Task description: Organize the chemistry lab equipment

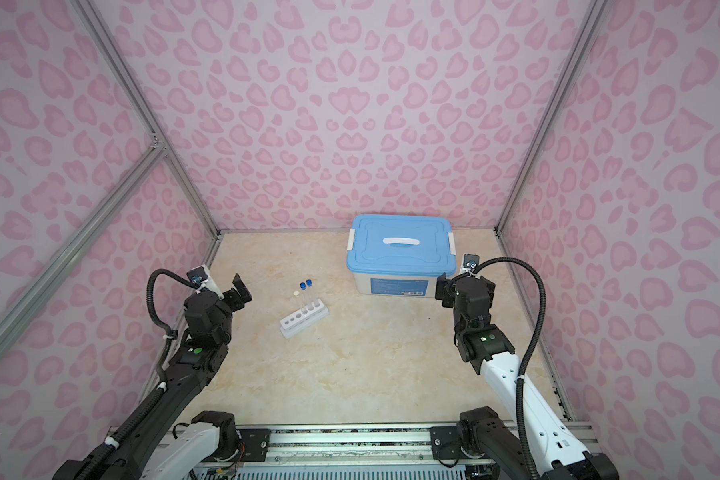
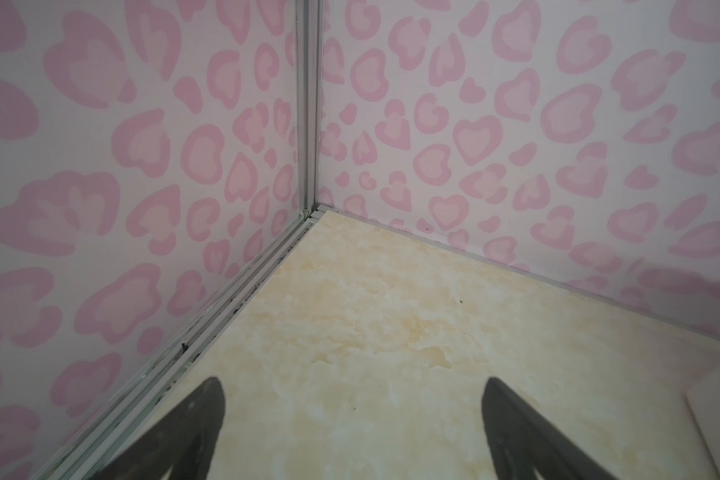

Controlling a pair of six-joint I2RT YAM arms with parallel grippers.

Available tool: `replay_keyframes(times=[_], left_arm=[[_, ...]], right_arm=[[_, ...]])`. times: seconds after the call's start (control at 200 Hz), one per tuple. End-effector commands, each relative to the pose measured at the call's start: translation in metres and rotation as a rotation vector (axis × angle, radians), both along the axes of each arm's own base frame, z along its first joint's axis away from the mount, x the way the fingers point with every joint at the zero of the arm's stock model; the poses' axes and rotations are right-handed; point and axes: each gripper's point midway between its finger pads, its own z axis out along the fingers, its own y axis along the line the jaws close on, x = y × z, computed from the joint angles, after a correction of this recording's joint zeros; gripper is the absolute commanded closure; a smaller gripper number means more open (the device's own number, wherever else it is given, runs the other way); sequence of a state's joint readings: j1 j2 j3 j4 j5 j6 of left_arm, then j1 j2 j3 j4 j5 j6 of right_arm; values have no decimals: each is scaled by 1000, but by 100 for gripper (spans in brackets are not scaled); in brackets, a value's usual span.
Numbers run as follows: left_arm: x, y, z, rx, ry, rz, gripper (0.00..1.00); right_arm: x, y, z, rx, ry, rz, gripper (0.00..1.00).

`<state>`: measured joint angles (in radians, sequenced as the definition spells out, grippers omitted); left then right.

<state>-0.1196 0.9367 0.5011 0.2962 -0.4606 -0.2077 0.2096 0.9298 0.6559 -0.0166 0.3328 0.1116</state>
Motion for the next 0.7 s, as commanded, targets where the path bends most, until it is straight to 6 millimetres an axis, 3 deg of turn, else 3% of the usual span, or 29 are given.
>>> replay_keyframes(times=[0.0, 0.185, 0.315, 0.545, 0.59, 0.695], left_arm=[[4, 8, 8, 31, -97, 47, 2], [-1, 13, -38, 49, -56, 64, 2], [2, 11, -59, 41, -37, 30, 3], [19, 5, -79, 100, -1, -36, 2], [20, 4, -77, 107, -30, -51, 2], [29, 1, -92, 95, 4, -93, 2]], right_arm=[[-9, -29, -13, 3, -47, -156, 4], [-21, -48, -53, -24, -97, -240, 4], [-25, -57, -73, -21, -128, -284, 3], [-13, -59, -103, -7, -122, -295, 3], [-8, -59, -104, -16, -124, -299, 3], [3, -56, -105, 12, -131, -282, 3]])
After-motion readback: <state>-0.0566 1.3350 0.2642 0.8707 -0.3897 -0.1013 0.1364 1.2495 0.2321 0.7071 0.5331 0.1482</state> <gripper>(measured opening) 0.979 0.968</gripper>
